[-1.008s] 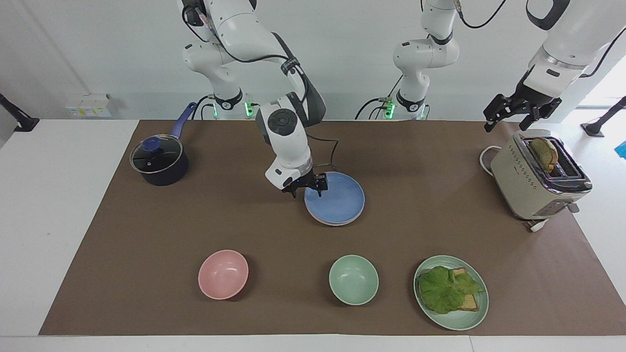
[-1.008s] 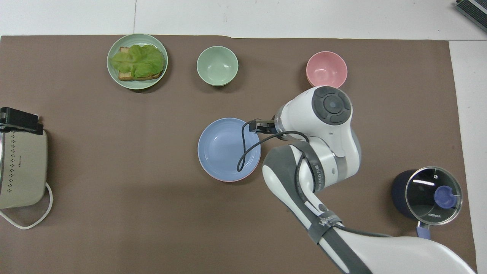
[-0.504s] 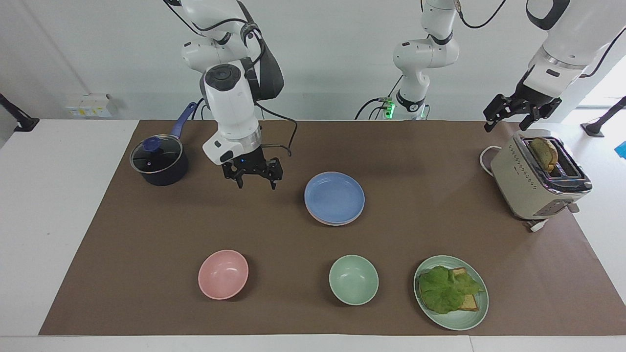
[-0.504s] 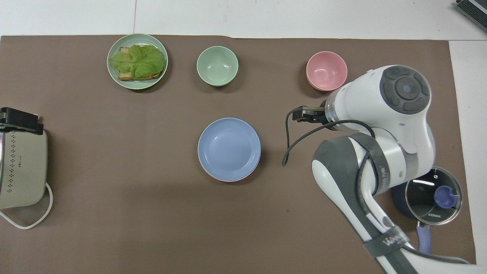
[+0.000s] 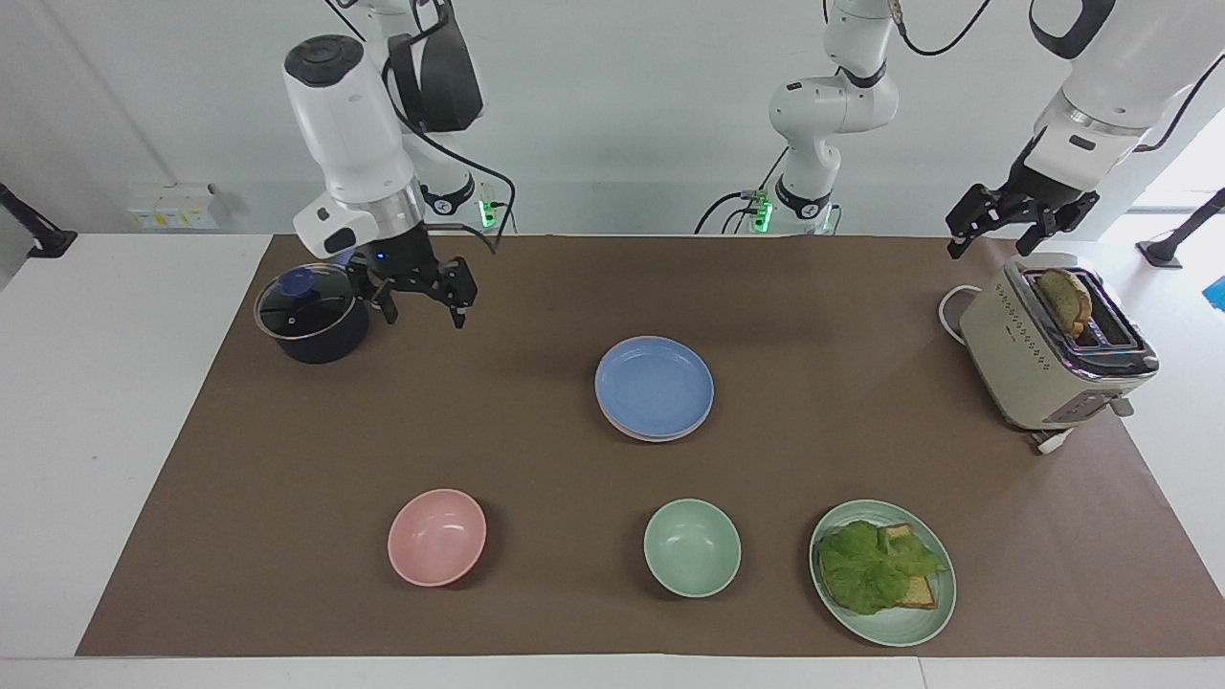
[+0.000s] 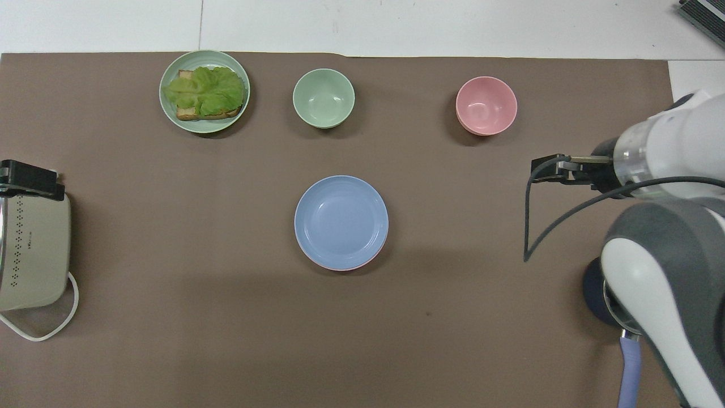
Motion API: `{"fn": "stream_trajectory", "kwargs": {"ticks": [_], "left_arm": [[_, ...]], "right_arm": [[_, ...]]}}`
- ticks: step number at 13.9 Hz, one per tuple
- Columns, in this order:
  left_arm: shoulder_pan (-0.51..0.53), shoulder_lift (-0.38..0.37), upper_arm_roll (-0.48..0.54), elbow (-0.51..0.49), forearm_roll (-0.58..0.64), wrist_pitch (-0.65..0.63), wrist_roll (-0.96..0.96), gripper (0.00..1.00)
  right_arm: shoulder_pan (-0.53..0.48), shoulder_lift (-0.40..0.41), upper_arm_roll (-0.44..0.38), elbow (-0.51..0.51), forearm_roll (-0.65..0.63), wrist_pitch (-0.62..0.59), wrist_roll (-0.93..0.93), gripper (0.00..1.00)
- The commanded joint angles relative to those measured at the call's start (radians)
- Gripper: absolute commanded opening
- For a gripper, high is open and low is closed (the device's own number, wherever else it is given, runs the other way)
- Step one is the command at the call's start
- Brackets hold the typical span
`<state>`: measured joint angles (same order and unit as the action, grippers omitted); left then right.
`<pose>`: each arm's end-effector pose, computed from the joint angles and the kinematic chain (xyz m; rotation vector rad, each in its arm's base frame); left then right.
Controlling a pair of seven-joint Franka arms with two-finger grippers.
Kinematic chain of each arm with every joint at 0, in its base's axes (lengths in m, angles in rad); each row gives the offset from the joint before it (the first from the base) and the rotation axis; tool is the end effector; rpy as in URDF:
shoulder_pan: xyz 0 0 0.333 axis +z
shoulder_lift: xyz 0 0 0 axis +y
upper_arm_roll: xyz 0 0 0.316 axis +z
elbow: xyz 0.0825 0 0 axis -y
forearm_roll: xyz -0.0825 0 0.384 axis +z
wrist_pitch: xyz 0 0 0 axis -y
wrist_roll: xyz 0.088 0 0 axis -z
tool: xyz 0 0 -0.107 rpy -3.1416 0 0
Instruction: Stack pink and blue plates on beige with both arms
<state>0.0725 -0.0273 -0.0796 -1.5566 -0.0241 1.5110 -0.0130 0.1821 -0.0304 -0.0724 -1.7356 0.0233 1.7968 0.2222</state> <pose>0.5401 -0.0072 0.6409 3.1197 0.0074 -0.0290 0.5584 0.0629 0.5831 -3.0936 0.1808 -0.1335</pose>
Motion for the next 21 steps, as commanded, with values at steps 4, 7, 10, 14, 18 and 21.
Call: {"fn": "stream_trajectory", "kwargs": {"ticks": [4,7,10,14,18,21], "left_arm": [[0.003,-0.009,-0.002,0.006,0.012,-0.02,-0.01,1.0],[0.003,-0.009,-0.002,0.006,0.012,-0.02,-0.01,1.0],[0.003,-0.009,-0.002,0.006,0.012,-0.02,-0.01,1.0],[0.003,-0.009,-0.002,0.006,0.012,-0.02,-0.01,1.0],[0.003,-0.009,-0.002,0.007,0.012,-0.02,-0.01,1.0],[0.003,-0.009,-0.002,0.006,0.012,-0.02,-0.01,1.0]], "right_arm": [[-0.085,0.009,0.013,0.146,-0.045,-0.186,-0.093,1.0],[-0.085,-0.006,0.014,0.15,-0.059,-0.232,-0.121,1.0],[-0.085,-0.034,0.014,0.108,-0.059,-0.228,-0.142,1.0],[-0.093,-0.034,-0.001,0.126,-0.043,-0.274,-0.198,1.0],[-0.096,-0.048,-0.033,0.137,-0.042,-0.313,-0.201,1.0],[-0.093,-0.075,-0.044,0.102,-0.02,-0.303,-0.199,1.0]]}}
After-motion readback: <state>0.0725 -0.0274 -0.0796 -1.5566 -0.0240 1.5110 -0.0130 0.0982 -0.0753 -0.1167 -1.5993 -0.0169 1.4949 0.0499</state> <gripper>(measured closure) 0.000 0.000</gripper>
